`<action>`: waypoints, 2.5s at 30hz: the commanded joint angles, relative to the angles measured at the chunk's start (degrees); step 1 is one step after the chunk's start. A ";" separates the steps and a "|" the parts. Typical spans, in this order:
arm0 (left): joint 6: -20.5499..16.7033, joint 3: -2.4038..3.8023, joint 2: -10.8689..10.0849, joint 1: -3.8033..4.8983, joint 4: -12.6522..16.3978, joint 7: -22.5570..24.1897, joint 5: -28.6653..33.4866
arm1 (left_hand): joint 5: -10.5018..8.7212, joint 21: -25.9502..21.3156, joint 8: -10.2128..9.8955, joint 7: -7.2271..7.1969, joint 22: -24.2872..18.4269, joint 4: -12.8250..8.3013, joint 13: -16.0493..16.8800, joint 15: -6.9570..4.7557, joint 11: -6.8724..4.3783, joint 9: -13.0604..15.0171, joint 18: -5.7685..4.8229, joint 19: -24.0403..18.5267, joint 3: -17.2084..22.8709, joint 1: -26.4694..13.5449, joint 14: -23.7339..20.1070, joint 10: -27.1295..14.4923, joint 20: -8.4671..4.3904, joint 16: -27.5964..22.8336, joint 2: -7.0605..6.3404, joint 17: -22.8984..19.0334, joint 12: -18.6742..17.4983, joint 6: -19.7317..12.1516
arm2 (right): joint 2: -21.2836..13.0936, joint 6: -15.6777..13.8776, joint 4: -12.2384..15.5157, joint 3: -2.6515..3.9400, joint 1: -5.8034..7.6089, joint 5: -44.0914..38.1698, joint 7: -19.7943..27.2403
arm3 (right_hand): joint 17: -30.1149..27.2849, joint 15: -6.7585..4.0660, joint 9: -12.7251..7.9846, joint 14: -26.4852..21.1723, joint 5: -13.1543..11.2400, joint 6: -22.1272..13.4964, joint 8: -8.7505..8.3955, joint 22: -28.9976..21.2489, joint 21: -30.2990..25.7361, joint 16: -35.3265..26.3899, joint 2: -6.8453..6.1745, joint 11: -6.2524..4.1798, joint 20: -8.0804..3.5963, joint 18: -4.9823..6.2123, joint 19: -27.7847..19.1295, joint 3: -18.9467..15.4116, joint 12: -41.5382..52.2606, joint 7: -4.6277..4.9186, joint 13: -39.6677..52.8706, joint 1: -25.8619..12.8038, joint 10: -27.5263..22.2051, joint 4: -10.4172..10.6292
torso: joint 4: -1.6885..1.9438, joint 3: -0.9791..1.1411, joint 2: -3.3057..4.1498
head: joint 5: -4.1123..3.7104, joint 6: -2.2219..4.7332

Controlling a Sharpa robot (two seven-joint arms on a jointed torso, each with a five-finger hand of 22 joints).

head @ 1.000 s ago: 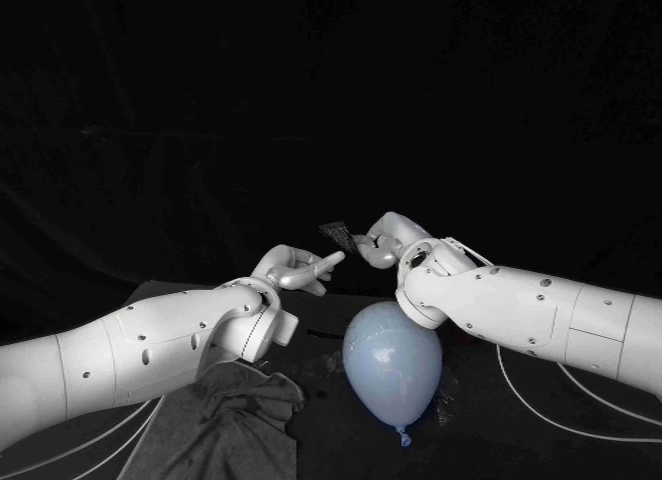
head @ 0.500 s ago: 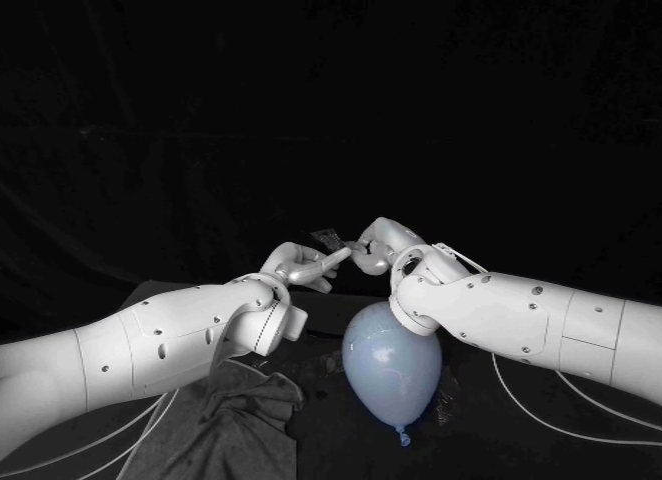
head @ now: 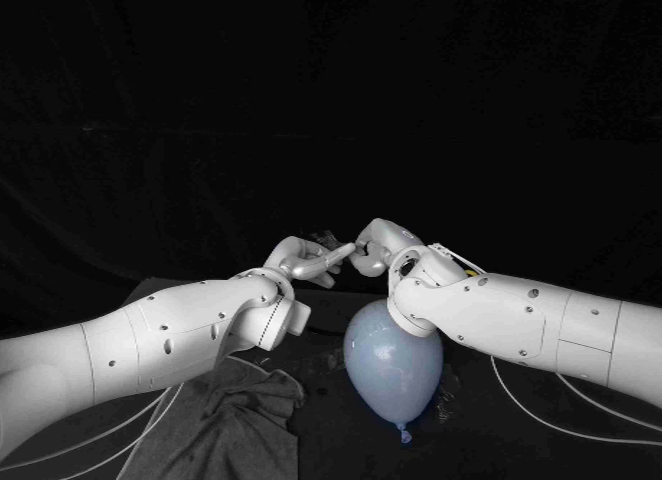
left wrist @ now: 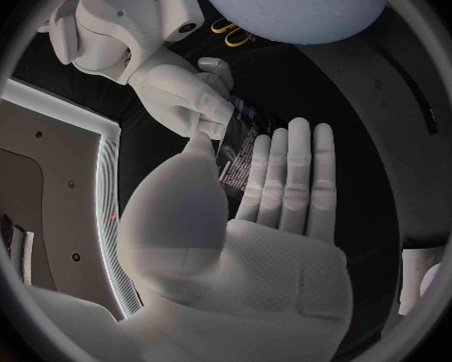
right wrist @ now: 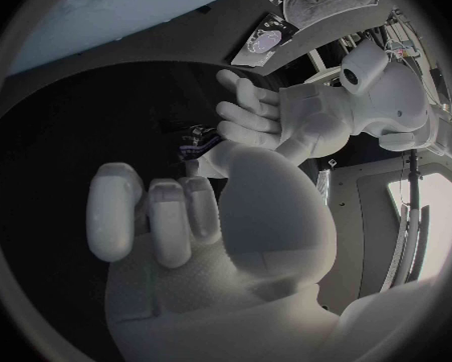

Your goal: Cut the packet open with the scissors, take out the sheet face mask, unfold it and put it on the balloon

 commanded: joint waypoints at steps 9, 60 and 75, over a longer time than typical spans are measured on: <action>1.97 0.10 1.06 0.16 -0.41 -5.99 -5.85 | -0.10 2.49 3.33 -1.40 1.19 -0.12 1.09 -1.41 -1.53 1.11 0.31 1.97 1.51 0.21 2.50 3.16 -1.14 3.48 1.38 2.34 2.02 1.81 | 0.30 1.25 0.72 0.05 -0.15 -2.09 -0.35 | 13.66 -0.69 2.91 5.97 0.31 0.15 1.86 5.61 -0.13 0.24 0.73 -2.94 -0.28 -0.03 0.10 4.39 0.32 -0.36 14.97 -0.14 9.37 -3.97 | -0.06 0.09 -0.04 | 0.14 -0.22; 1.17 0.08 -0.73 0.16 1.42 -3.46 -3.13 | -0.24 12.04 8.41 -0.12 7.09 -5.11 -1.04 -0.56 -0.50 0.58 -0.17 -5.10 51.07 10.77 -0.92 2.24 -1.83 3.65 1.36 3.74 -1.55 -3.74 | -0.71 1.42 0.04 0.08 -0.50 -1.27 -0.04 | 13.78 -0.68 2.94 6.00 0.42 0.14 2.01 5.69 -0.09 0.28 0.66 -2.92 -0.27 -0.05 0.15 4.88 0.38 -0.34 15.01 -0.57 9.39 -4.28 | -0.02 -0.01 -0.01 | 0.06 -0.63; 1.69 0.07 -0.98 0.16 1.29 -2.88 -3.10 | -0.21 17.72 8.24 -0.81 11.15 -9.28 -1.70 -1.03 -1.07 0.48 -0.17 -8.64 53.00 8.85 -0.59 4.14 -2.11 3.62 1.50 3.80 -2.51 -2.04 | -1.02 -8.30 -0.17 0.18 -0.46 3.37 9.54 | 8.79 1.74 0.53 4.82 2.00 -6.59 -2.81 0.47 -8.40 -1.60 -3.67 -0.09 1.82 1.70 -4.89 -1.65 -11.84 2.82 8.29 -6.89 3.96 -0.69 | -0.05 0.04 -0.06 | 0.22 -0.52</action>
